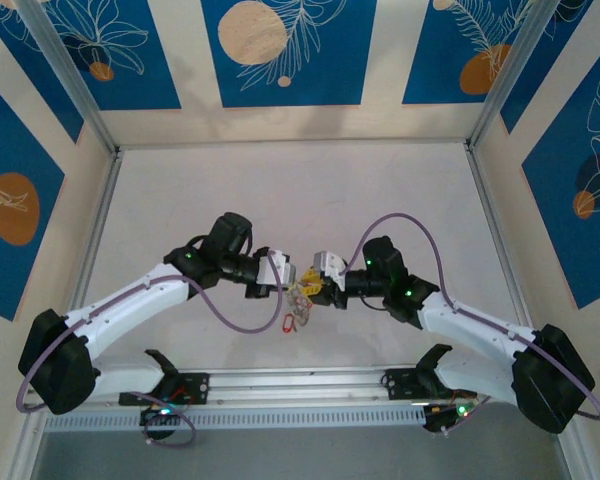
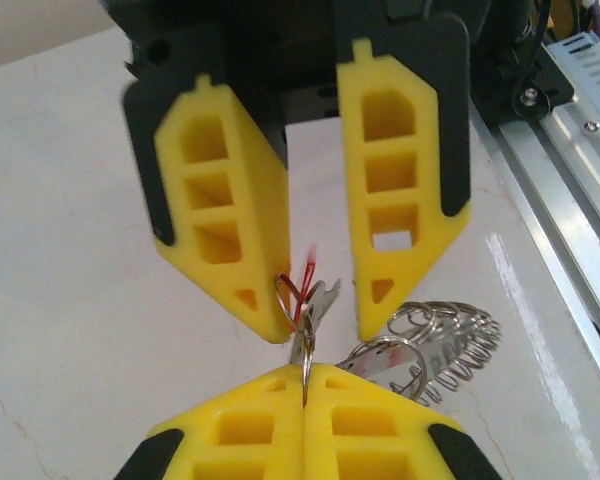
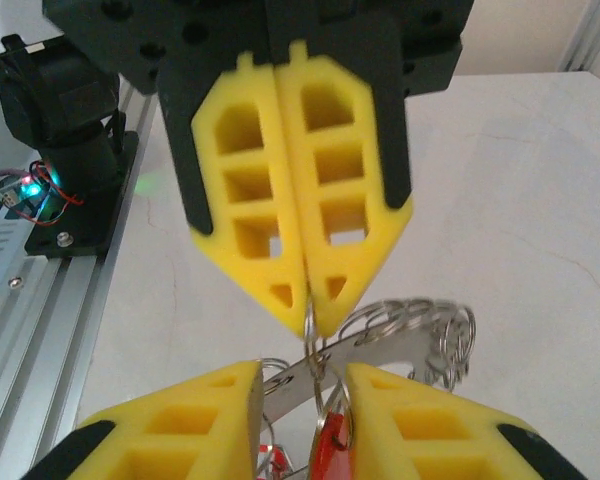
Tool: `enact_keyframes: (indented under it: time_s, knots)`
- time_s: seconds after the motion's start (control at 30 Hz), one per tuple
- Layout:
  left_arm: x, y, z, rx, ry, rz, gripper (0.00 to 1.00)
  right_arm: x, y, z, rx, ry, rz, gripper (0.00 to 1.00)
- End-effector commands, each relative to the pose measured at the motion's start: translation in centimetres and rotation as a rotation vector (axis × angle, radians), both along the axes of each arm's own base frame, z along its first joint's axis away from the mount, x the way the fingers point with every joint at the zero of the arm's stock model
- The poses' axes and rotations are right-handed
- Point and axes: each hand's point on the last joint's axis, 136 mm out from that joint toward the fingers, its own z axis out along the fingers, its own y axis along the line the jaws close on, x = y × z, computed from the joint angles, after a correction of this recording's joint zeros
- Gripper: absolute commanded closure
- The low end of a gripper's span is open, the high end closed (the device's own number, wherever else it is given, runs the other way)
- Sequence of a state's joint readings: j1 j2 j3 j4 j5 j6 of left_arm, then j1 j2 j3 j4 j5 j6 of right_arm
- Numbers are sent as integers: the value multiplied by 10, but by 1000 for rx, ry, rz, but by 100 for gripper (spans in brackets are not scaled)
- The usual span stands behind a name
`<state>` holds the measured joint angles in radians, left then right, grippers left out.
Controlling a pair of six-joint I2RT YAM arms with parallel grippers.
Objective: Put the keys on the keyring
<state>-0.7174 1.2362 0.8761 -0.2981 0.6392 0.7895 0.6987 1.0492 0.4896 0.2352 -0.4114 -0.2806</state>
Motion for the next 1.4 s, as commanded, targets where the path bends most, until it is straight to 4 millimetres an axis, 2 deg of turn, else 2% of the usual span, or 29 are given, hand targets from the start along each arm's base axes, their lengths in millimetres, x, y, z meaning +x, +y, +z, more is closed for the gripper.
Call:
enact_keyframes:
  time_s: [0.0, 0.07, 0.17, 0.23, 0.33, 0.67, 0.8, 0.93, 1.1, 1.37]
  knots:
    - [-3, -9, 11, -81, 40, -22, 100, -4, -4, 3, 14, -2, 6, 71]
    - [-4, -9, 11, -89, 46, -28, 100, -3, -6, 4, 21, -17, -2, 73]
    - [-4, -10, 10, -98, 47, -31, 100, -1, -8, 4, 25, -26, -15, 81]
    - [-4, -10, 10, -105, 46, -31, 100, -1, -7, 4, 21, -25, -9, 91]
    - [-4, -10, 11, -113, 39, -30, 100, 0, -7, 3, 14, -18, -7, 98]
    - [6, -9, 14, -140, 33, 32, 100, 3, -18, -7, -25, 6, -29, 100]
    - [6, -10, 16, -156, 34, 33, 100, 4, -18, -8, -31, 6, -35, 95]
    - [7, -9, 15, -149, 30, 39, 100, 7, -18, -5, -19, -27, -47, 72]
    - [8, -9, 13, -140, 26, 42, 100, 5, -22, 6, 7, -104, -51, 65]
    - [6, -9, 14, -140, 24, 29, 100, 7, -17, 16, -5, -251, -83, 62]
